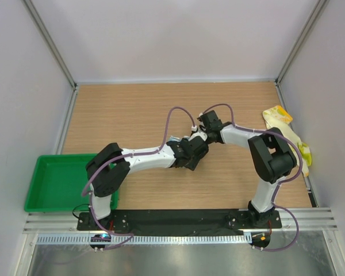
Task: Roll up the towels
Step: Roll the towel
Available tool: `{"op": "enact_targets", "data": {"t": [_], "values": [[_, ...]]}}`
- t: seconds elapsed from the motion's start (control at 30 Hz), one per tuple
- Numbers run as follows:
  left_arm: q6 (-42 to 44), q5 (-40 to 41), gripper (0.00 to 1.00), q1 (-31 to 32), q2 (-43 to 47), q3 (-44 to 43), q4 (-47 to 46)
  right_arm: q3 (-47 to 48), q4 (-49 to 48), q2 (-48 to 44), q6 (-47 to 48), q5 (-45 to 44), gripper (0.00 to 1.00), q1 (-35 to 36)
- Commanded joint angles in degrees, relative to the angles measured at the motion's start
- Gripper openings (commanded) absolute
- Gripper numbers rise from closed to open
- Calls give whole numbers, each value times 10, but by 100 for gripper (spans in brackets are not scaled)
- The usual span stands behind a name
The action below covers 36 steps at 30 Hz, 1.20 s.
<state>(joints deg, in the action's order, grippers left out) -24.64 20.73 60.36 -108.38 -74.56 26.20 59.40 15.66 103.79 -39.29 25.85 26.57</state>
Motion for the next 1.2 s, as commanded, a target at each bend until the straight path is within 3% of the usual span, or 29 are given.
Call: {"op": "enact_targets", "data": {"t": [0.0,0.5,0.73,0.87,1.17], "values": [[0,18,60,1,-25,29,13,30,22,6,11,4,32,9],[-31,5,56,-2,-42,101,-19,162,131,35,34,25,37,7],[-39,-32,38,-38,-58,108,-27,172,157,33,41,27,41,-5],[-35,-59,33,-51,-64,109,-34,173,175,26,52,28,44,-21],[-25,-110,27,-71,-50,127,-61,170,193,11,82,38,61,-99]]}}
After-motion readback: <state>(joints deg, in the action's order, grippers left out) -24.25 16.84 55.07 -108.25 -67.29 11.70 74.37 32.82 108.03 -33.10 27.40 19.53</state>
